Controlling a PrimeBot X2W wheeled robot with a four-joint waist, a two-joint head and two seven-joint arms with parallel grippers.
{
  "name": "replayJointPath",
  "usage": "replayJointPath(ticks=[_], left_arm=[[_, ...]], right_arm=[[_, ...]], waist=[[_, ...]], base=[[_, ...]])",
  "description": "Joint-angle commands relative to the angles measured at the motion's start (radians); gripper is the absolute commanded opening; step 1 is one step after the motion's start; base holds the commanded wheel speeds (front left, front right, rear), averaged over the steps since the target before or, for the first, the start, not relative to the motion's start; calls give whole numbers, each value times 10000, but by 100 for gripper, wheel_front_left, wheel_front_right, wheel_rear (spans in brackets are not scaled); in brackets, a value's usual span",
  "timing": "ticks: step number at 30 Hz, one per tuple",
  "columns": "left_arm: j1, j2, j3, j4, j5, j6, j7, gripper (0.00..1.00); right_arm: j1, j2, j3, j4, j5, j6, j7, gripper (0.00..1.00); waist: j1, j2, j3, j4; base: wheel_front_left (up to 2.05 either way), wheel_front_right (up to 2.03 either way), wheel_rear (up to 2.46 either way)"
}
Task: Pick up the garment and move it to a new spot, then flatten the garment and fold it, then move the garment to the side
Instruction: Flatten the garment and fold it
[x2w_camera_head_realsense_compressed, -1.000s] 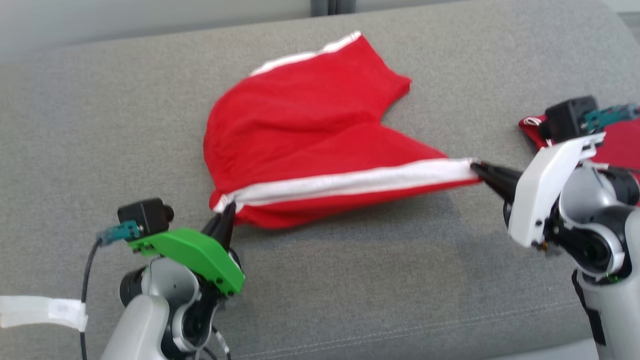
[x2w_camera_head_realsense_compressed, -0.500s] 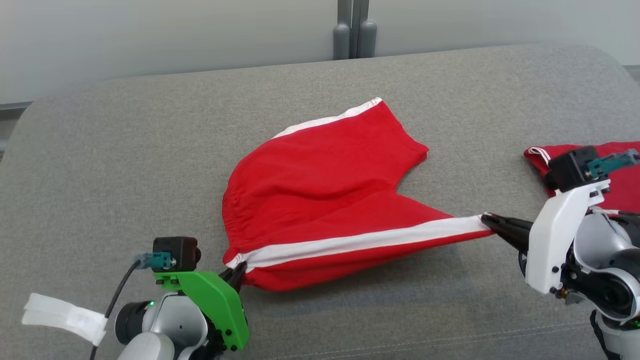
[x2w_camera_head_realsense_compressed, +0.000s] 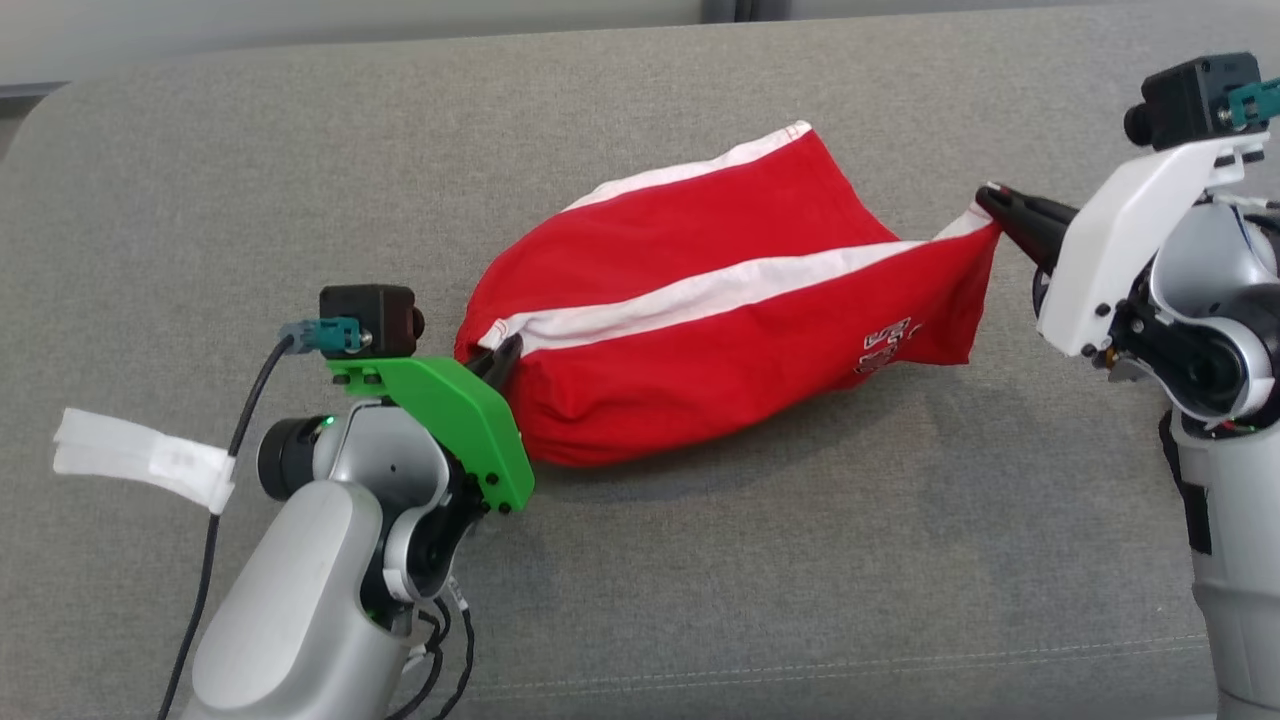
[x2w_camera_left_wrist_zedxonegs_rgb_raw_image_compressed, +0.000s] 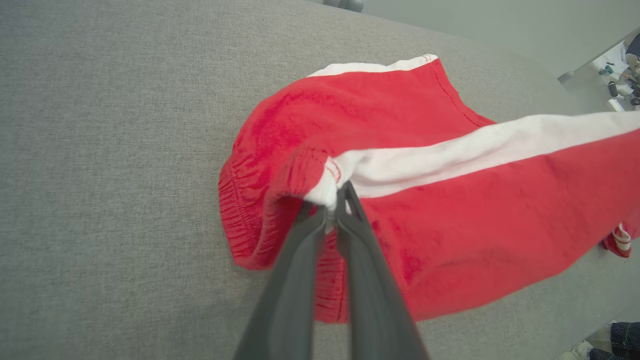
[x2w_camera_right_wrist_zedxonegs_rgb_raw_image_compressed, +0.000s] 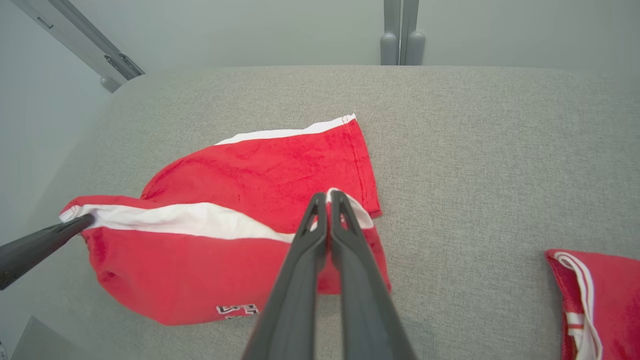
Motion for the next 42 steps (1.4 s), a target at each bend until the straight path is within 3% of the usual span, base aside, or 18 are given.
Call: replayJointPath(ticks=[1, 15, 35, 36, 37, 38, 39, 40, 42], left_arm=[[-267, -96, 59, 112, 25, -78, -88, 0], [-2177, -958, 371, 1890, -161, -423, -1396, 0], [-3726, -1300, 388, 3634, -288, -588, -2693, 0], [-3754, -1313, 359, 3685, -302, -620, -2758, 35], [-3778, -1321, 320, 3742, -316, -625, -2809, 98], [-3804, -1329, 295, 3802, -370, -665, -2860, 100], [-3842, -1333, 263, 3868, -400, -698, -2874, 100], [-3908, -1338, 243, 3898, -402, -721, -2991, 100], [-3972, -1349, 177, 3991, -442, -764, -3094, 100]], right_arm=[[-233, -73, 60, 149, -47, 2, -126, 0], [-2901, -89, 479, 3380, -782, 2, -2733, 0], [-5263, 463, 583, 7428, -2086, 2, -6016, 0], [-5352, 494, 568, 7607, -2092, 2, -6144, 0], [-5432, 523, 566, 7770, -2102, 2, -6279, 0], [-5504, 550, 583, 7932, -2099, 2, -6405, 38], [-5565, 567, 607, 8073, -2074, 2, -6521, 87], [-5629, 557, 601, 8198, -2048, 1, -6685, 99], [-5754, 572, 574, 8482, -1970, 2, -6919, 100]], waist=[[1, 0, 520, 311], [1, 0, 1707, 862], [1, 0, 2571, 1041], [1, 0, 2585, 1060], [1, 0, 2594, 1078], [1, 0, 2598, 1093], [1, 0, 2594, 1108], [1, 0, 2590, 1123], [1, 0, 2570, 1148]], base=[[0, 0, 0], [0, 0, 0], [0, 0, 0], [0, 0, 0], [0, 0, 0], [0, 0, 0], [0, 0, 0], [0, 0, 0], [0, 0, 0]])
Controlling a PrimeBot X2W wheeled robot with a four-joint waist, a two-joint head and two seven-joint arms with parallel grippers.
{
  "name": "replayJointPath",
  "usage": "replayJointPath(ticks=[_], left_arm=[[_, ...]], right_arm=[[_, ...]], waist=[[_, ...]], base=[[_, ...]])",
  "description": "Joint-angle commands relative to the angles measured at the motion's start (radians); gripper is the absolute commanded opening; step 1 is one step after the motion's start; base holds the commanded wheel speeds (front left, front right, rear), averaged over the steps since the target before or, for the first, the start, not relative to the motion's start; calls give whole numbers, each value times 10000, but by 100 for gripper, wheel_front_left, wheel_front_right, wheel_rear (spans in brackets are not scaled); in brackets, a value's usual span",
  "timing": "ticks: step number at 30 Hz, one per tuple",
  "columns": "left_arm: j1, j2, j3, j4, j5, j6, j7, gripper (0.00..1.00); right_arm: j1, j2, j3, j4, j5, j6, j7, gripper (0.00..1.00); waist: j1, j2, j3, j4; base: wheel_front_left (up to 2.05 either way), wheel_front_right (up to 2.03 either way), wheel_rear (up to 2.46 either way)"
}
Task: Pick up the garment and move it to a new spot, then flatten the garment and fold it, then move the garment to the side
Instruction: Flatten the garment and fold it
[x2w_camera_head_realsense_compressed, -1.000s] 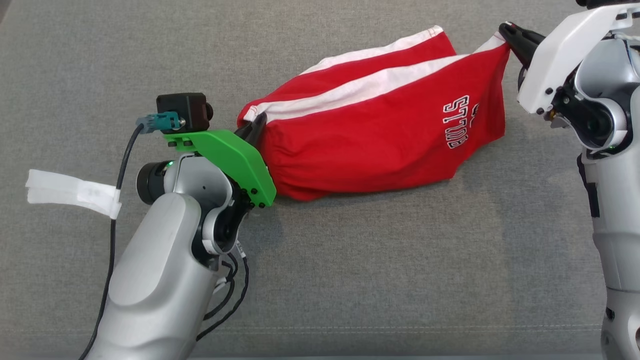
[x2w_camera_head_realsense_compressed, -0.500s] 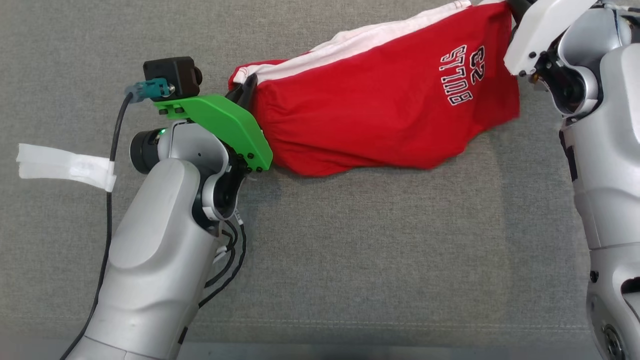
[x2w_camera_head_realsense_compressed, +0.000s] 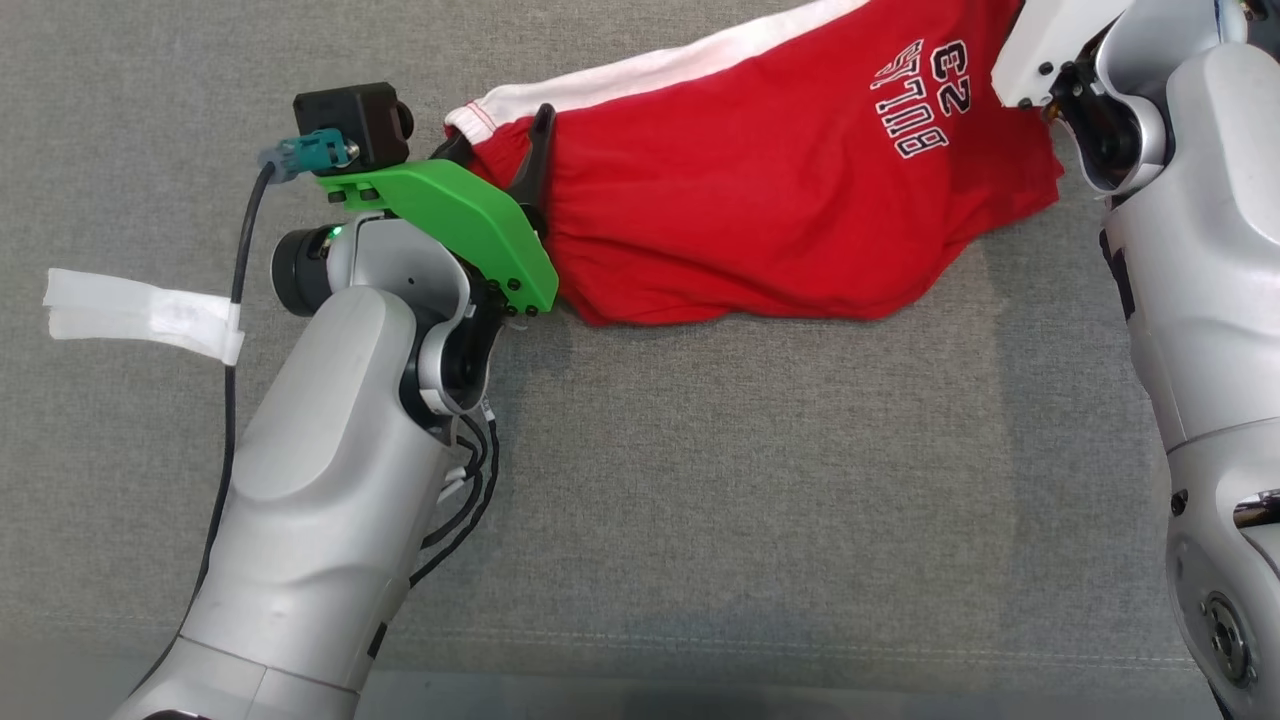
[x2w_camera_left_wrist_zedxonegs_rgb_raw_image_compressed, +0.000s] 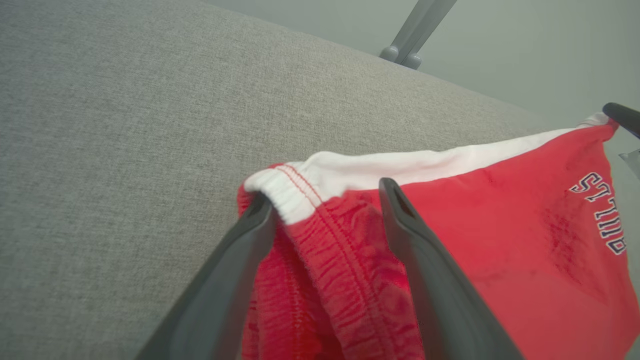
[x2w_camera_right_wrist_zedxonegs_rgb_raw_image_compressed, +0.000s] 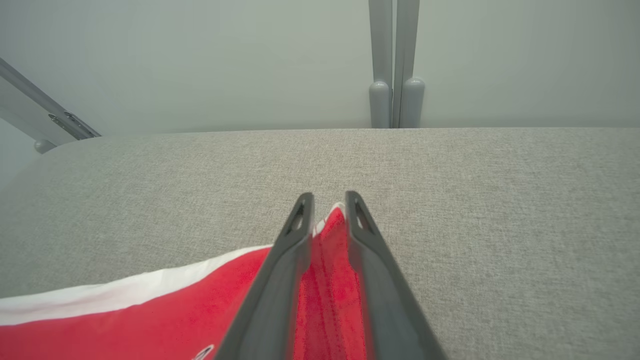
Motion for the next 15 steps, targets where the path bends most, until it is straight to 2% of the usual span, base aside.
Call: replayJointPath(ticks=[1, 9, 15], left_arm=[[-197, 29, -32, 31, -68, -76, -159, 100], [-20, 25, -138, 302, -188, -525, -811, 100], [334, 361, -643, 823, -59, -867, 14, 100]], right_arm=[[-184, -12, -23, 149, 54, 1, -239, 100], [-311, -6, 208, 956, 125, 2, -1197, 100], [1, -14, 612, 1368, 548, 2, -1365, 100]], waist=[[-1, 0, -29, 18], [-1, 0, -544, 27], [-1, 0, -1145, -86]], base=[[0, 0, 0], [0, 0, 0], [0, 0, 0]])
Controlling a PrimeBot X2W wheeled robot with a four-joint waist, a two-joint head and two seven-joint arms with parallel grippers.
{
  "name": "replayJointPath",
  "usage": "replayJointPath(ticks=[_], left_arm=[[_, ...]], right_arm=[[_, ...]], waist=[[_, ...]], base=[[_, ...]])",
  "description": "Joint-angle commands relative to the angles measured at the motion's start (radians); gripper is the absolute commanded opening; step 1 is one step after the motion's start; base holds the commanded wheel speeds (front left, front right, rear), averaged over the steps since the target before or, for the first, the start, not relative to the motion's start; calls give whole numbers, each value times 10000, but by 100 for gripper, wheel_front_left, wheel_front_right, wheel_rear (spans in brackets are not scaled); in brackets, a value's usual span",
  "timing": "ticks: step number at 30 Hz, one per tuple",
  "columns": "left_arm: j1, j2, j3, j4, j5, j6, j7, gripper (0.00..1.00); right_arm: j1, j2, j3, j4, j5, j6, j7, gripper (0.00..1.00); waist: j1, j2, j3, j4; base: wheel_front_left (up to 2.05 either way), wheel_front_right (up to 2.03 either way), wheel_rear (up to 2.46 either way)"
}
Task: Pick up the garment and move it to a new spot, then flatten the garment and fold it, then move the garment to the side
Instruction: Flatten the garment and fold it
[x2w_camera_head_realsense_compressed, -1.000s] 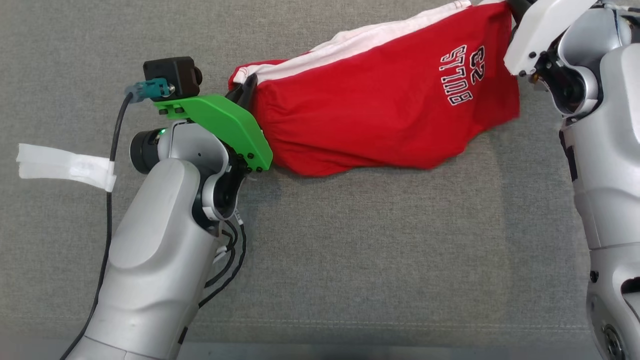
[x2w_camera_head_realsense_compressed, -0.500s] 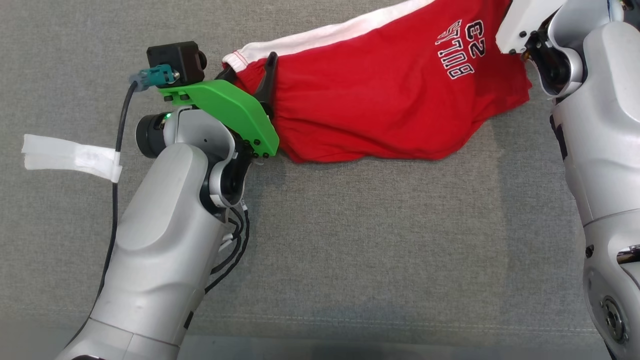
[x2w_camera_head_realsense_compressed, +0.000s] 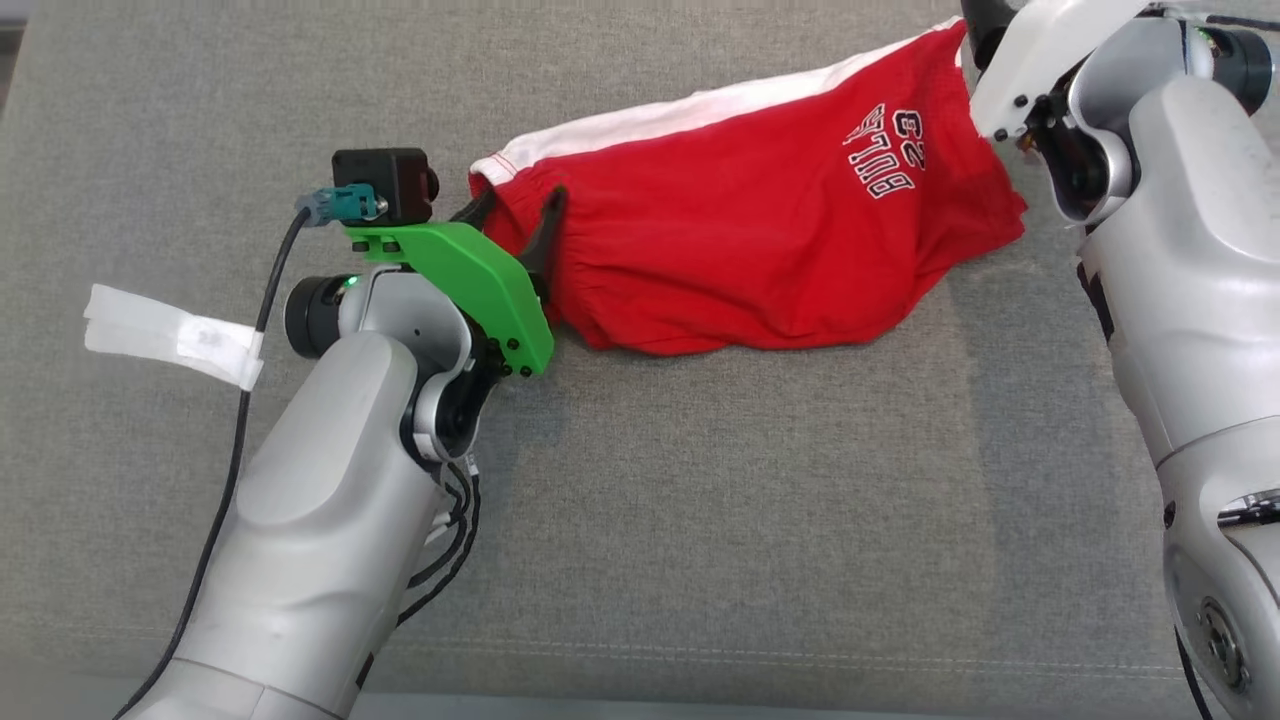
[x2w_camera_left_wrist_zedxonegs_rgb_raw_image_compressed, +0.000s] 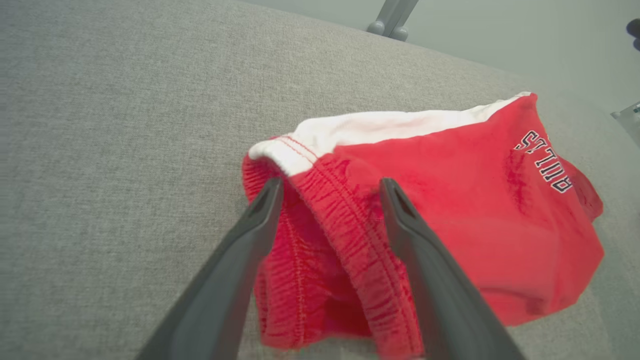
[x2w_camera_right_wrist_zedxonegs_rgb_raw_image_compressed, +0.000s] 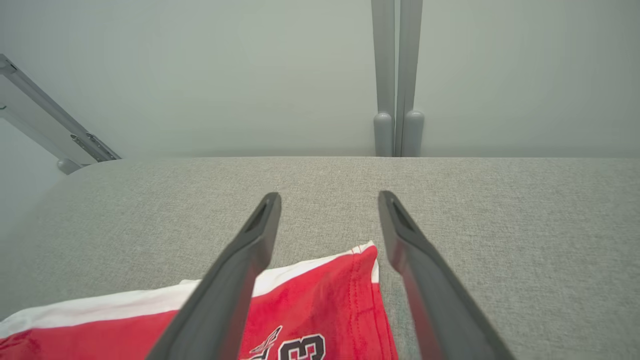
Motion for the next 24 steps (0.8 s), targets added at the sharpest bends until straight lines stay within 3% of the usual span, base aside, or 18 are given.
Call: replayJointPath(ticks=[1, 10, 20, 24], left_arm=[[113, 136, -69, 94, 94, -36, 137, 100], [578, 604, -154, 203, 321, 260, -22, 100], [2667, 691, 377, -1535, 723, 1151, -3102, 100], [3478, 837, 457, -2300, 905, 1368, -3753, 100]], right_arm=[[192, -61, 129, 99, 113, 1, -45, 100], [764, -308, 716, 457, 646, 2, -231, 100], [1967, -365, 84, 1628, 777, 2, -1263, 100], [2248, -337, -128, 2050, 728, 1, -1494, 100]], waist=[[-1, 0, -359, -110], [-1, 0, -1267, -261], [-1, 0, -2195, -70], [-1, 0, -2326, 22]], base=[[0, 0, 0], [0, 0, 0], [0, 0, 0], [0, 0, 0]])
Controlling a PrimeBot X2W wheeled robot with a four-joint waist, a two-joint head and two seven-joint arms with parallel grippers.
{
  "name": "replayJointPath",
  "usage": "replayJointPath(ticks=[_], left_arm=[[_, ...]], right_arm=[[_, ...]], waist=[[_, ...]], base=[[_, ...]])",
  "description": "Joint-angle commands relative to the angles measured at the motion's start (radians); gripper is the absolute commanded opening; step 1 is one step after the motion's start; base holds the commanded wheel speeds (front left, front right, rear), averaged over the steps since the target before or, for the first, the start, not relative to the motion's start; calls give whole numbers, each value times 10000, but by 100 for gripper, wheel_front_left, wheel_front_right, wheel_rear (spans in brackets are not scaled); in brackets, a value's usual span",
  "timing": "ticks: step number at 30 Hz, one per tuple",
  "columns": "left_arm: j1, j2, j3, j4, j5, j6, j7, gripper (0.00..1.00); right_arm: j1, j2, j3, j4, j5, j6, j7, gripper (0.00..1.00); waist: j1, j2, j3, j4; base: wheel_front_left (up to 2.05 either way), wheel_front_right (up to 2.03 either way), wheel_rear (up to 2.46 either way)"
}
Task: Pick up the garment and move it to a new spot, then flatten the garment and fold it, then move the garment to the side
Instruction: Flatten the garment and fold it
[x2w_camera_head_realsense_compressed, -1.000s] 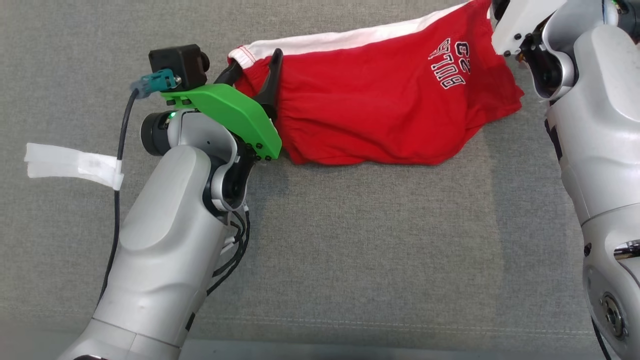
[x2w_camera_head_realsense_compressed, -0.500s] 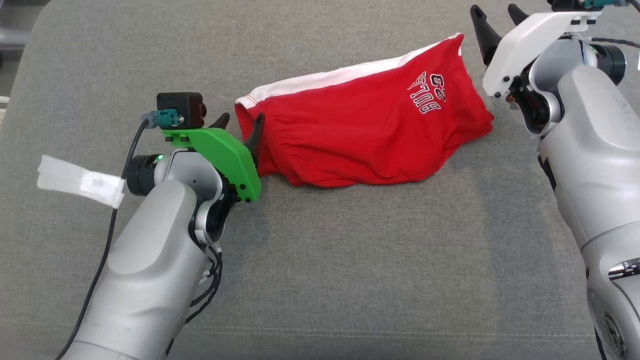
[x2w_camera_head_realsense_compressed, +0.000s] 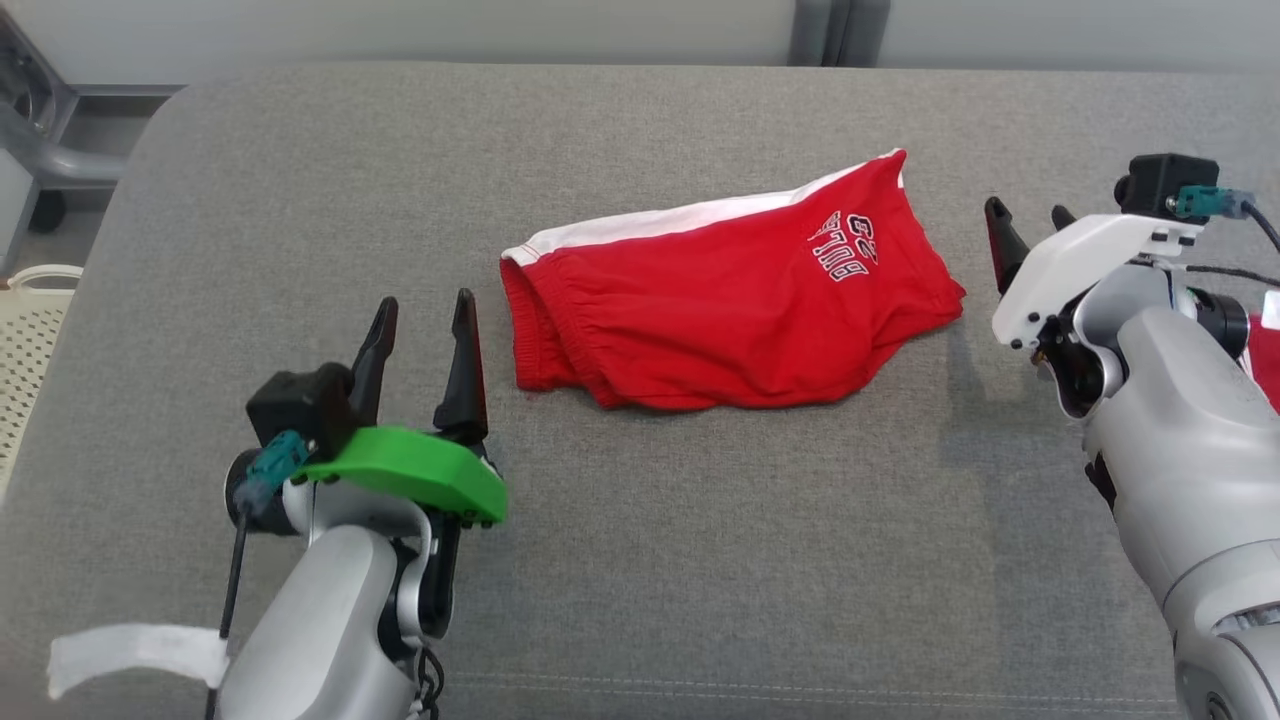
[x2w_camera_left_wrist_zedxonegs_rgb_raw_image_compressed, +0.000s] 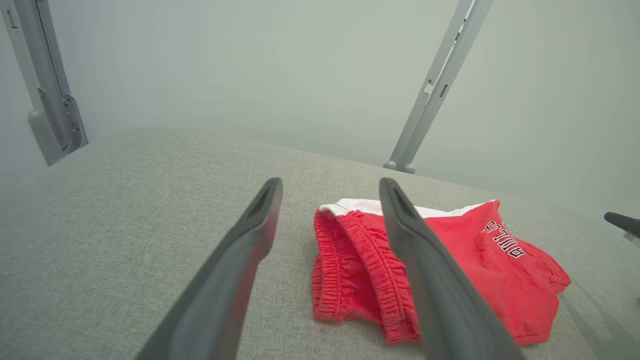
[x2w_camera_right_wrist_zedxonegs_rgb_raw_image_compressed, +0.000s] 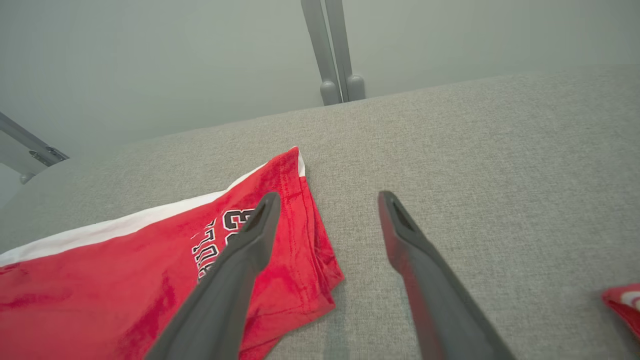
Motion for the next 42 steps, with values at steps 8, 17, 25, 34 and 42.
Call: replayJointPath(ticks=[8, 17, 25, 34, 42], left_arm=[[1730, 295, 322, -2118, 961, 242, -515, 100], [3123, -95, 793, -3426, 1921, -510, -509, 100], [3347, -604, 1061, -3837, 2661, -936, -510, 100], [3501, -966, 1410, -3939, 3155, -1276, -510, 100], [3484, -1036, 1529, -3734, 3126, -1454, -511, 100]], right_arm=[[407, 51, -667, 950, 28, 1, -682, 100], [222, -136, -1308, 1540, -205, 1, -525, 100], [105, -436, -1978, 1646, -887, 1, -205, 100], [147, -136, -2231, 1657, -1694, 1, 21, 100], [353, -87, -2663, 1669, -2197, 1, 253, 18]], waist=[[0, 0, -141, 361], [0, 0, 150, 771], [0, 0, 712, 1250], [0, 0, 1019, 1363], [0, 0, 971, 1370]], base=[[0, 0, 0], [0, 0, 0], [0, 0, 0], [0, 0, 0], [0, 0, 0]])
